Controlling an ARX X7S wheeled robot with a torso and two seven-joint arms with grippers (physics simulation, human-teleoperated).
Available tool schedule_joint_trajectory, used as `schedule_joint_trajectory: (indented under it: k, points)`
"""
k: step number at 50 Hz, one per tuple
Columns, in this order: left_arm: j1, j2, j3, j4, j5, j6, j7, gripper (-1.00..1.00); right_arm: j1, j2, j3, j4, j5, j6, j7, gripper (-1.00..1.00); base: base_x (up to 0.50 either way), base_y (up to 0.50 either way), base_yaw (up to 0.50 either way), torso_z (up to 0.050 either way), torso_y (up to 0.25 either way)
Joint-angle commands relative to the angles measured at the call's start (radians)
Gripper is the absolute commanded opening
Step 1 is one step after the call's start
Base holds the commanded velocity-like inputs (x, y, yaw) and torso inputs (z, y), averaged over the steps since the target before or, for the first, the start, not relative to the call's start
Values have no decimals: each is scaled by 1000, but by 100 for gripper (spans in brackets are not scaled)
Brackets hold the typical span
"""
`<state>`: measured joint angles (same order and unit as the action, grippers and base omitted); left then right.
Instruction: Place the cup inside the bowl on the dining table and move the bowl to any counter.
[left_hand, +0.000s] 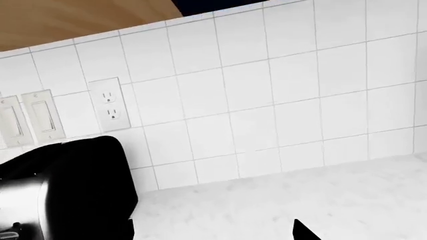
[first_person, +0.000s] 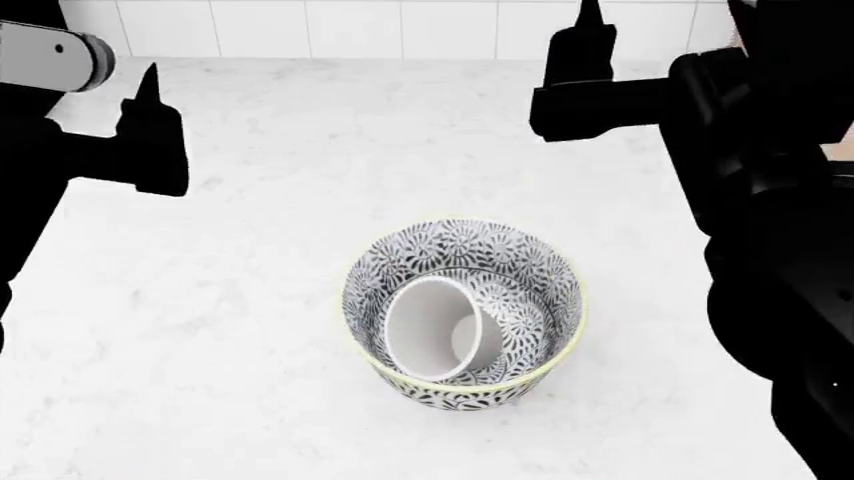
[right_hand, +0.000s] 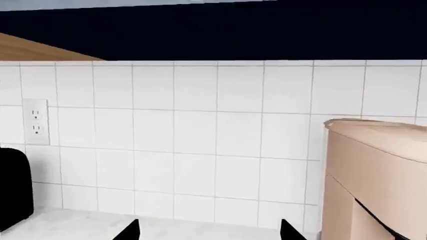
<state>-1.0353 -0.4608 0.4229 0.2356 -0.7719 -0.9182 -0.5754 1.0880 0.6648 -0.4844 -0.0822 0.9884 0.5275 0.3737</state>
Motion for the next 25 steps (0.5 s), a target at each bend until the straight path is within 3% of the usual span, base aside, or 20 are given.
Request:
schedule_joint_trajectory:
  k: [1,25]
  points:
    - [-141,29,30,-100,23,-27,35,100,122,-52,-15,102,-30,5,-51,100,0,0,0,0,0]
    - [-314,96,99,-324,120,84,149,100,259,-118,-39,256,-115,-38,-112,100,0,0,0,0,0]
